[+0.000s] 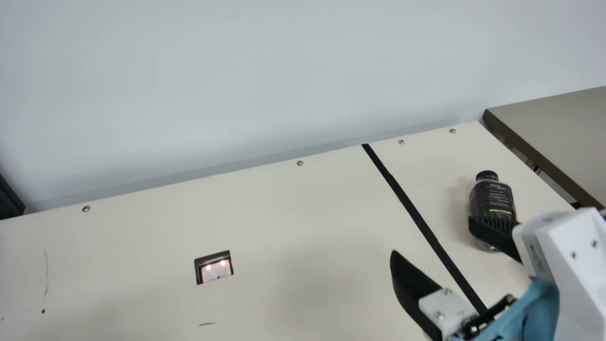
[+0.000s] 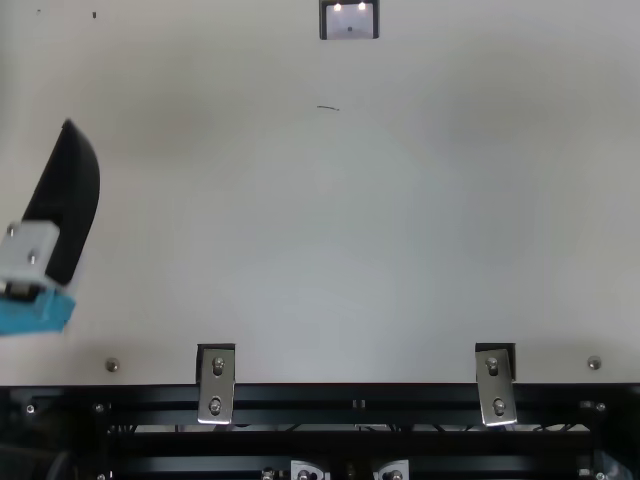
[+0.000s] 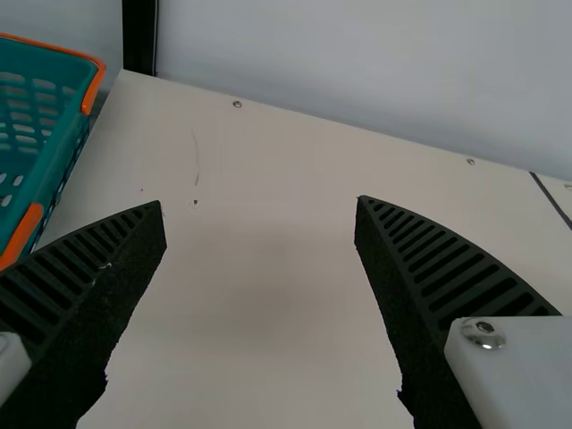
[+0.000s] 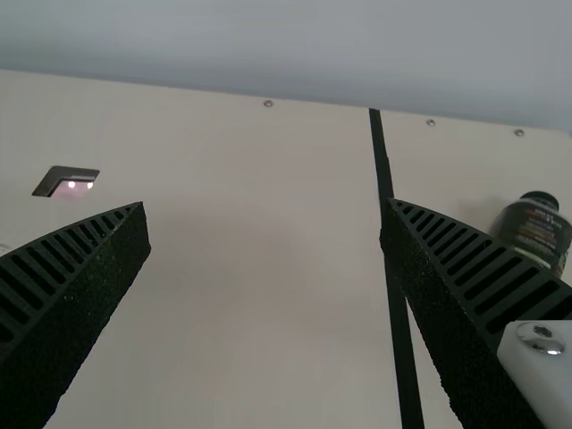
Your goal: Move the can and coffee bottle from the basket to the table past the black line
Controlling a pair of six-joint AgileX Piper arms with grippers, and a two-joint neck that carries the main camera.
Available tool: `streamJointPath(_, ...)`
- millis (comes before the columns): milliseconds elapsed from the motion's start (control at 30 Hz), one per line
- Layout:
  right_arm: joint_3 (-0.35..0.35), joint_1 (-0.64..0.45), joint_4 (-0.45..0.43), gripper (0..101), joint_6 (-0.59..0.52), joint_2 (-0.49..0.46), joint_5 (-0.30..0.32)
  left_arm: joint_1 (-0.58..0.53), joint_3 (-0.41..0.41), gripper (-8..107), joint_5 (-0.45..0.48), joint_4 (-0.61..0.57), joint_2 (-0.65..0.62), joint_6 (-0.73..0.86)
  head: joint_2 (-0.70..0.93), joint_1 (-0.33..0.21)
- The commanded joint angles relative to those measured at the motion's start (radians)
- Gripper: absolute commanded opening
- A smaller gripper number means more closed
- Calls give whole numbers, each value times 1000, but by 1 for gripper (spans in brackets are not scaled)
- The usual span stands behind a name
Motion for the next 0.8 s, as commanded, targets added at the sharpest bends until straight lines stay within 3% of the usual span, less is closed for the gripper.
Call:
streamJointPath(0,20,4,1,101,6,-44,10,-1,17,90,38,5,-80,0,1,-26)
streamJointPath(100,28,5,2,101,6,-48,15,13,48,90,84,-8,-139,29,1,-26)
streamJointPath(133,38,5,-2,101,13,-65,18,7,35,90,61,-1,-97,15,1,-26)
streamJointPath(767,39,5,-2,101,13,-74,27,13,49,90,83,-6,-138,28,1,-26)
